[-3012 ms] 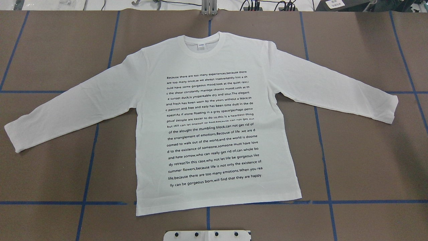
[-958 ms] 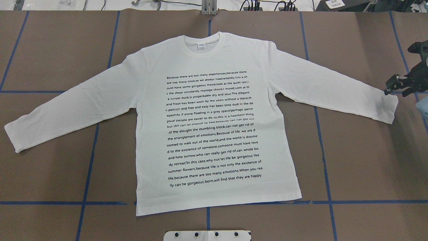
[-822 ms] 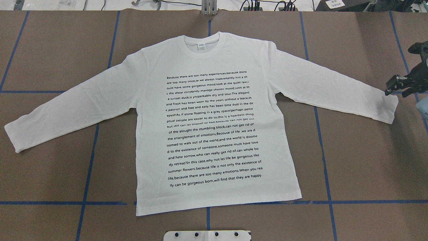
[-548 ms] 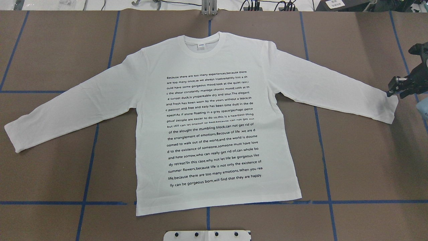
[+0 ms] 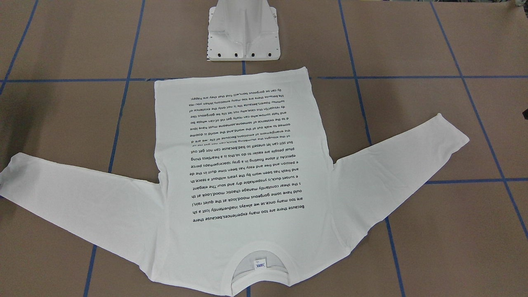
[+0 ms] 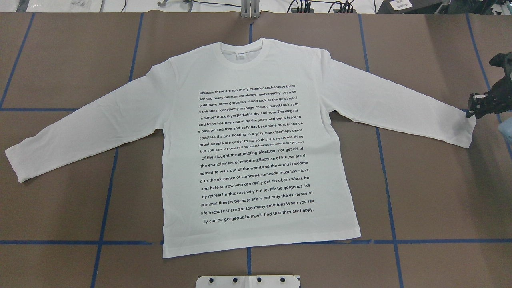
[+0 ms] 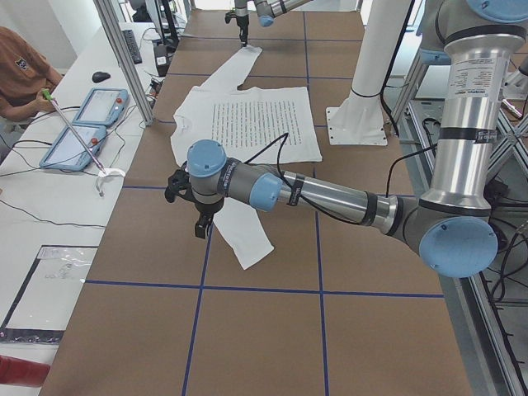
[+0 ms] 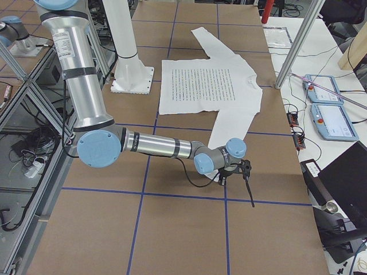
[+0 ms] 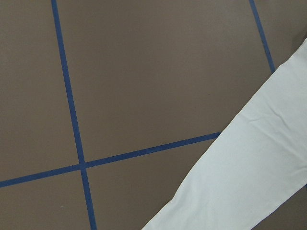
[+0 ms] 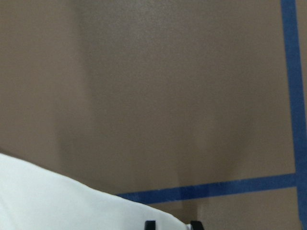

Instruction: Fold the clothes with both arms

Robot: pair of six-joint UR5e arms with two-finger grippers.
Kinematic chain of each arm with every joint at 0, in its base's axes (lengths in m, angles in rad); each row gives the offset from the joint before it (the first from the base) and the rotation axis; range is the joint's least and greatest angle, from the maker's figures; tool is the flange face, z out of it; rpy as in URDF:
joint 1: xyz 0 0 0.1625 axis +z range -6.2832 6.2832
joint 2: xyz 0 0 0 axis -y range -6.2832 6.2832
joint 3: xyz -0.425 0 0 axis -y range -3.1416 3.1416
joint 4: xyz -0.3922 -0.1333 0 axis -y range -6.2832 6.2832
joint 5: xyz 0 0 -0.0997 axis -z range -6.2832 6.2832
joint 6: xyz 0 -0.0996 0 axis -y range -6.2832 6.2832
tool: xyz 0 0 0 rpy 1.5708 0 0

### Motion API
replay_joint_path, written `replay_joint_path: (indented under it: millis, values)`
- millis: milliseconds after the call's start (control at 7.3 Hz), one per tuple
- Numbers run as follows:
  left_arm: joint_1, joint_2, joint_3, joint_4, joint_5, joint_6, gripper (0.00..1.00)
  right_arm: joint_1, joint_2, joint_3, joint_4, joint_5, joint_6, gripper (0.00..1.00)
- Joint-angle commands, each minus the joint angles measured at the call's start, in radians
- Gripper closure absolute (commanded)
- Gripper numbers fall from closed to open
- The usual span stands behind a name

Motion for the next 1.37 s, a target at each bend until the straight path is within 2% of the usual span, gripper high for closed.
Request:
replay_joint_path:
  millis: [0, 137, 274, 411, 685, 822, 958, 1232]
  values:
    - [0.000, 0.000, 0.001, 0.000, 0.001, -0.001, 0.00, 0.000, 0.000, -0.007, 0.001, 0.000, -0.003, 0.64]
    - [0.000, 0.000, 0.001, 0.000, 0.002, 0.001, 0.00, 0.000, 0.000, -0.008, 0.001, 0.000, -0.001, 0.64]
    - [0.000, 0.000, 0.001, 0.000, 0.000, 0.001, 0.00, 0.000, 0.000, -0.009, -0.001, 0.000, -0.001, 0.93]
    - [0.000, 0.000, 0.001, -0.005, 0.000, -0.001, 0.00, -0.002, 0.000, -0.009, -0.001, 0.000, -0.001, 1.00]
    - [0.000, 0.000, -0.007, -0.006, 0.000, -0.002, 0.00, 0.002, 0.003, 0.026, -0.005, 0.025, 0.008, 1.00]
    - [0.000, 0.000, -0.010, -0.006, 0.000, -0.004, 0.00, 0.008, 0.000, 0.111, -0.018, 0.122, 0.042, 1.00]
    - [0.000, 0.000, -0.015, -0.005, 0.000, -0.007, 0.00, 0.008, 0.003, 0.187, -0.053, 0.184, 0.127, 1.00]
    - [0.000, 0.000, -0.016, -0.005, 0.000, -0.008, 0.00, -0.041, 0.055, 0.351, -0.056, 0.181, 0.454, 1.00]
